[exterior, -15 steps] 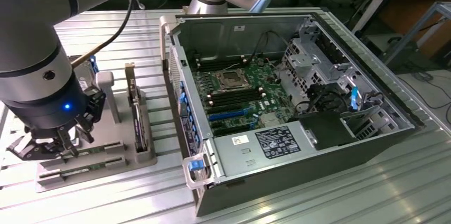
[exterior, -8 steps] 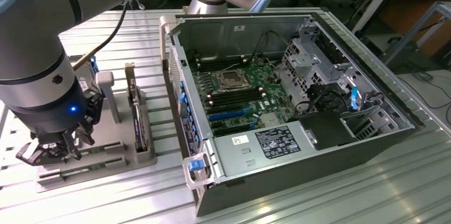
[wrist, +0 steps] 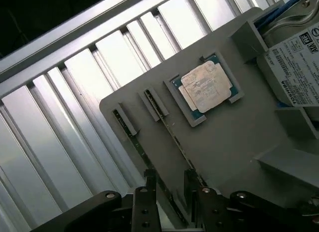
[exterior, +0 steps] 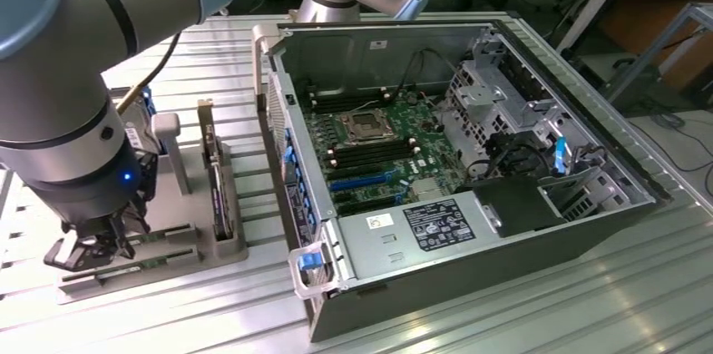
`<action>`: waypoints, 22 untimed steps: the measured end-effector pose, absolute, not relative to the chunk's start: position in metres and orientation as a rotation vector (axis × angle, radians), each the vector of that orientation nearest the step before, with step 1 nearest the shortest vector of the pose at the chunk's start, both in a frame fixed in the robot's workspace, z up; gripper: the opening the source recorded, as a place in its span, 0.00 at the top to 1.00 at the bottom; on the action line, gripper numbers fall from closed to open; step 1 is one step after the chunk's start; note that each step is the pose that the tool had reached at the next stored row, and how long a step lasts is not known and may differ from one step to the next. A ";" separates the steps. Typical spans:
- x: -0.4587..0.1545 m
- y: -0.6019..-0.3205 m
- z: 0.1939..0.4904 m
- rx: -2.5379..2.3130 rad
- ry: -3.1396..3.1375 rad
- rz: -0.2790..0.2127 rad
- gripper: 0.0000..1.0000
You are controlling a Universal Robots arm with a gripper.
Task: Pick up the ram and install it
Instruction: 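Pick up the ram and move it above insertion slot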
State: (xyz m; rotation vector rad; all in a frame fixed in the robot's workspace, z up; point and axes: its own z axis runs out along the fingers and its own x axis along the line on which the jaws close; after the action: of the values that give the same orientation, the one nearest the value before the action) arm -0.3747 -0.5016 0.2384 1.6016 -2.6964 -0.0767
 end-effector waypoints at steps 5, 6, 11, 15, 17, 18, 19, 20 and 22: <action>-0.375 -0.504 0.231 1.714 -2.623 -0.076 0.64; -0.375 -0.506 0.229 1.720 -2.620 -0.076 0.64; -0.375 -0.511 0.220 1.778 -2.580 -0.076 0.64; -0.375 -0.511 0.218 1.880 -2.504 -0.075 0.64; -0.375 -0.511 0.218 1.924 -2.469 -0.075 0.64; -0.375 -0.511 0.217 1.946 -2.451 -0.075 0.64; -0.375 -0.511 0.217 1.976 -2.426 -0.075 0.64; -0.375 -0.511 0.216 2.005 -2.402 -0.074 0.64; -0.375 -0.511 0.214 2.069 -2.345 -0.074 0.64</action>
State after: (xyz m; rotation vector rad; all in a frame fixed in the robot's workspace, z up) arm -0.3747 -0.5110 0.2144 2.0693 -2.3451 -0.0738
